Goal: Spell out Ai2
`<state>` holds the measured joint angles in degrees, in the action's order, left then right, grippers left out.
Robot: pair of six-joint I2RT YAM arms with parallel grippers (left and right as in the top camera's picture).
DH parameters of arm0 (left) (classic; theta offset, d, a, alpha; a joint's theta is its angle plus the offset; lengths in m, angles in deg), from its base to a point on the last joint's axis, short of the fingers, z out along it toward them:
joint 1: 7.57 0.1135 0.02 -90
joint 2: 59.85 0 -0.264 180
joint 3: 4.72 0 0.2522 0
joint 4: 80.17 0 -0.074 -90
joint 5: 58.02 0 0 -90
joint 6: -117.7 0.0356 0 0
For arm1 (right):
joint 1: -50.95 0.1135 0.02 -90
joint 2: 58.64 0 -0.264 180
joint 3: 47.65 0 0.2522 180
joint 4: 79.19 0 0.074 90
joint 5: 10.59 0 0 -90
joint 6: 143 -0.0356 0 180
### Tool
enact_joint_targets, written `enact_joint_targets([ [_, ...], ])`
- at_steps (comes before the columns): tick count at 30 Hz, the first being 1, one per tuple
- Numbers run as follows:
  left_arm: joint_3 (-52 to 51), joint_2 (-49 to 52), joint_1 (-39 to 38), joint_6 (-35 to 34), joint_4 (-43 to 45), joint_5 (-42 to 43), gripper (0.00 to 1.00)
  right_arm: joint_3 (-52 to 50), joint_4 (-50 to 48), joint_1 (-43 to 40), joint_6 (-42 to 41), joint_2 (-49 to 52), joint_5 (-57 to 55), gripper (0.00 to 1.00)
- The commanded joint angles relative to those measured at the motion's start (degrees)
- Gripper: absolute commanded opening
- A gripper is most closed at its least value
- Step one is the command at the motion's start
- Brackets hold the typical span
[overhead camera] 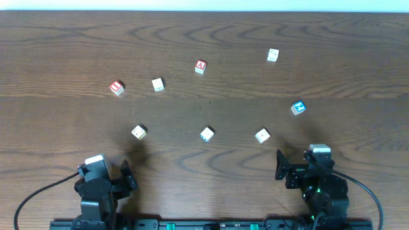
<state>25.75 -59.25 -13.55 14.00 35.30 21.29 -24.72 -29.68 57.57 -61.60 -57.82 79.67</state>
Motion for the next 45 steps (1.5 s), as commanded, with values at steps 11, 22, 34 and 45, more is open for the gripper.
enact_joint_targets([
  [11,-0.44,-0.35,0.33,0.85,-3.37,-1.73,0.95,-0.33,0.02,-0.44,0.33,-0.5,0.44,0.99],
  [22,-0.44,-0.35,0.33,0.87,-2.58,-1.99,0.95,-0.33,0.02,-0.44,0.33,-0.5,0.44,0.99],
  [34,-0.48,-0.35,0.33,0.85,-1.38,-1.81,0.95,-0.33,0.02,-0.44,0.33,-0.5,0.44,0.99],
  [45,-0.48,4.42,0.33,-6.08,12.5,-1.44,0.96,-0.33,0.02,-0.44,0.33,-0.5,0.44,0.99],
])
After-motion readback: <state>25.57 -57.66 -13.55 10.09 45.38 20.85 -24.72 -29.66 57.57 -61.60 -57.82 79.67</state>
